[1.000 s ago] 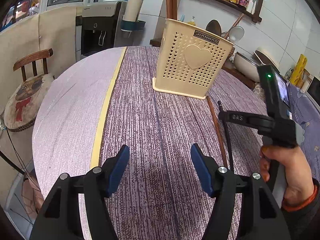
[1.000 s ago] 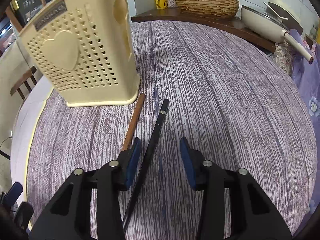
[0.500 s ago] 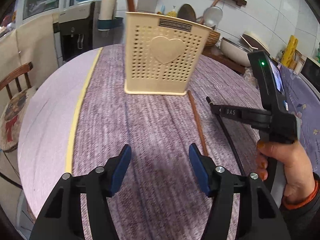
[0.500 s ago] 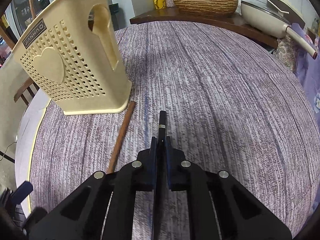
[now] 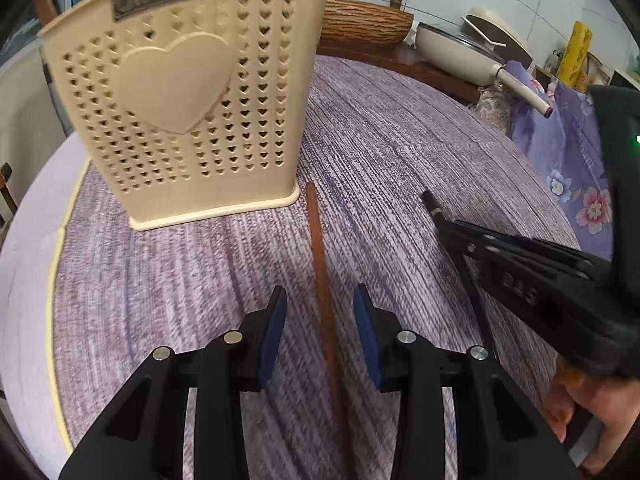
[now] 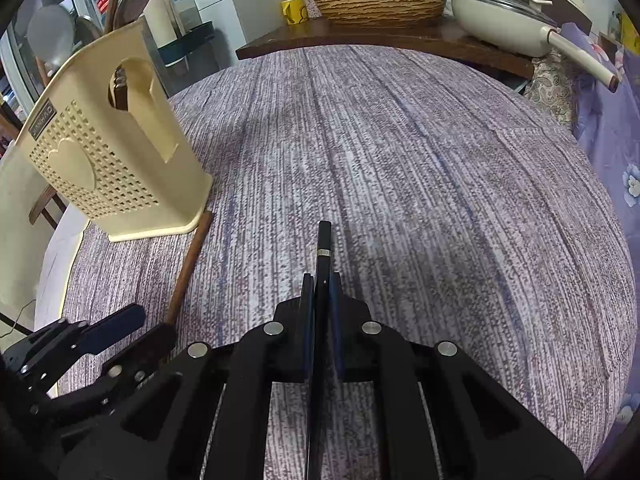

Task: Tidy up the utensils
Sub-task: 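Lift both chopsticks, carry them to the holder and lower them in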

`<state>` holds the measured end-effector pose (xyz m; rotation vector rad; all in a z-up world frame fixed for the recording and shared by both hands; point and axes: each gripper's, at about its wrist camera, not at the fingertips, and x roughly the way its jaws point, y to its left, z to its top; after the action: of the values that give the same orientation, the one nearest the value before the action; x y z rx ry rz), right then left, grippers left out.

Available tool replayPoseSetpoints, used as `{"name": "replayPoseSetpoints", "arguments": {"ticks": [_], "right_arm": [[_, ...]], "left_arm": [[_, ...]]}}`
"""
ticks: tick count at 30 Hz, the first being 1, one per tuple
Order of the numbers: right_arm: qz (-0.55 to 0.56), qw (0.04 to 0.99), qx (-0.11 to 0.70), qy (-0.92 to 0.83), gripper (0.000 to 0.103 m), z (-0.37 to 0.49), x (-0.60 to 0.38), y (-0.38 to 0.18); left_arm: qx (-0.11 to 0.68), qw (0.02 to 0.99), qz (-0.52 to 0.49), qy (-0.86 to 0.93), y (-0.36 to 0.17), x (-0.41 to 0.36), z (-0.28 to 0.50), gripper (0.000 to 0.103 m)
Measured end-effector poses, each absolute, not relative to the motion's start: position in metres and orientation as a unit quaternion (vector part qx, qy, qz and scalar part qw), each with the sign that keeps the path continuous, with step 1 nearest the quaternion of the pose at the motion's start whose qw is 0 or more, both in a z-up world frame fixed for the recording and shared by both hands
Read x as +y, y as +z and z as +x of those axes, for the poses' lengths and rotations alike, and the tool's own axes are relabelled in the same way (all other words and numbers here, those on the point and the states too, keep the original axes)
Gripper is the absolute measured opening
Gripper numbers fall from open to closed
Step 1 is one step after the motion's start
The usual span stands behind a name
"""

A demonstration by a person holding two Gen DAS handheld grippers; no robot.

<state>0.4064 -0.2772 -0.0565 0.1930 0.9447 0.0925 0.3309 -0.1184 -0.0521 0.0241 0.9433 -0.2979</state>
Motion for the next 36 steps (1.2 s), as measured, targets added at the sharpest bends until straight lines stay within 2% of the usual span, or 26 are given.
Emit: {"name": "replayPoseSetpoints", "arguments": {"ticks": [10,13,15,17,28,36], "right_arm": [[0.107,0.884,0.453,0.046,0.009,0.406,-0.288,-0.058],[0.107,0.883,0.454,0.046,0.009,0.407,-0.288,-0.06],[0.108,0.883,0.454,0.048,0.009,0.407,-0.287,-0.06],[0.104,0.884,0.453,0.048,0.009,0.407,-0.285,-0.059],[0.11,0.884,0.451,0.051,0.009,0.406,-0.284,-0.058],[0.141,0.887,0.43,0.087,0.008,0.393,-0.288,-0.043]], "left_arm": [[0.441,0.889,0.031,-0.118,-0.053,-0.135,0.36,0.033],[0.438,0.89,0.054,-0.112,-0.052,-0.138,0.36,0.024],[0.434,0.893,0.062,-0.101,-0.053,-0.137,0.361,0.013],[0.432,0.894,0.06,-0.1,-0.052,-0.137,0.363,0.009],[0.45,0.886,0.004,-0.108,-0.046,-0.119,0.361,0.008],[0.428,0.894,-0.011,-0.132,-0.026,-0.107,0.334,0.008]]}}
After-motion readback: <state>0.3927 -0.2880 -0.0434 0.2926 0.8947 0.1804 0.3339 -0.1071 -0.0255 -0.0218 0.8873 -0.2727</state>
